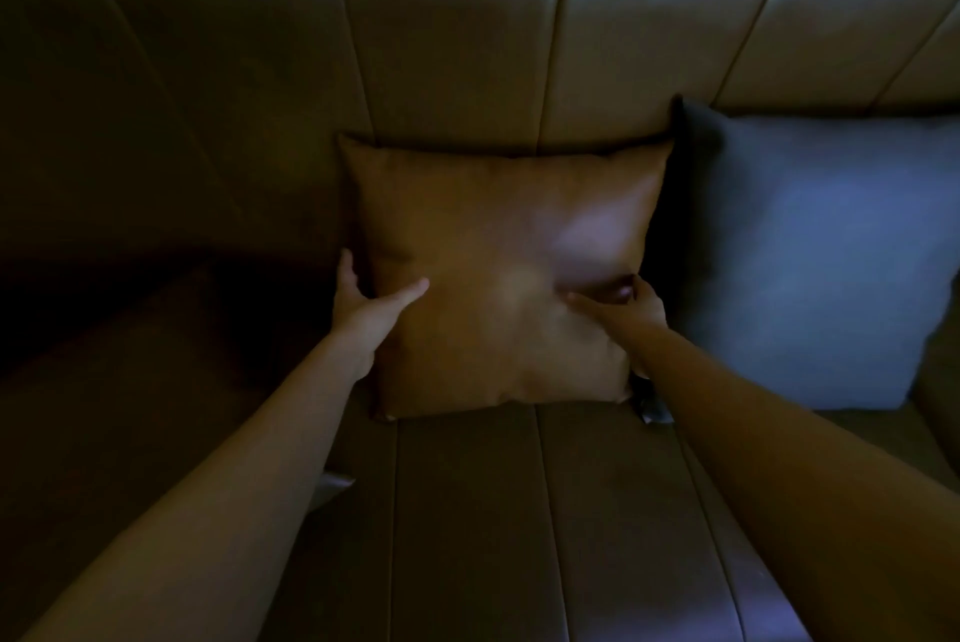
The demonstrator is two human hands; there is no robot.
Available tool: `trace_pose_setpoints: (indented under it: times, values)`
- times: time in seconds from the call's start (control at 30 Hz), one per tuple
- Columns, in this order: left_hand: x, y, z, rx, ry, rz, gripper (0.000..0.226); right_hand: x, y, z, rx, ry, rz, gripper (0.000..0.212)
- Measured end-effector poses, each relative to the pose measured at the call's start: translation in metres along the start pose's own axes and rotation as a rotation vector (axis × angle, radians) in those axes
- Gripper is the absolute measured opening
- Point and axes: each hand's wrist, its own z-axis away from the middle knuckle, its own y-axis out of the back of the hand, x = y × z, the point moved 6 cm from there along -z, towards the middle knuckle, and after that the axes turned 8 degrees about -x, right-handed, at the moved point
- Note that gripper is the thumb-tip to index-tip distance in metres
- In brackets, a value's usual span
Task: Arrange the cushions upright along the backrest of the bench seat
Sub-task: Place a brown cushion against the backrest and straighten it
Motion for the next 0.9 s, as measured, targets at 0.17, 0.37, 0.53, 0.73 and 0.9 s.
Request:
trace_pose_setpoints:
  times: [0.17, 0.37, 0.53, 0.73, 0.9]
  values:
    - [0.005, 0.051, 0.018, 0.104, 0.004, -0.003, 0.1, -0.034, -0.032, 0.018, 0.097, 0.15, 0.081, 0.124]
    - [-0.012, 0.147, 0.033, 0.161, 0.011, 0.031, 0.093, -0.079, -0.114, 0.072, 0.099, 0.232, 0.084, 0.07]
    - [-0.048, 0.249, 0.033, 0.243, 0.1, -0.053, 0.093, -0.074, -0.222, 0.104, -0.16, 0.138, 0.094, 0.086]
    - [-0.119, 0.371, 0.033, 0.281, 0.293, -0.149, 0.117, -0.043, -0.345, 0.147, -0.412, -0.016, 0.216, 0.092]
    - [-0.156, 0.405, 0.047, 0.339, 0.432, -0.17, 0.138, -0.021, -0.389, 0.161, -0.498, -0.133, 0.299, 0.101]
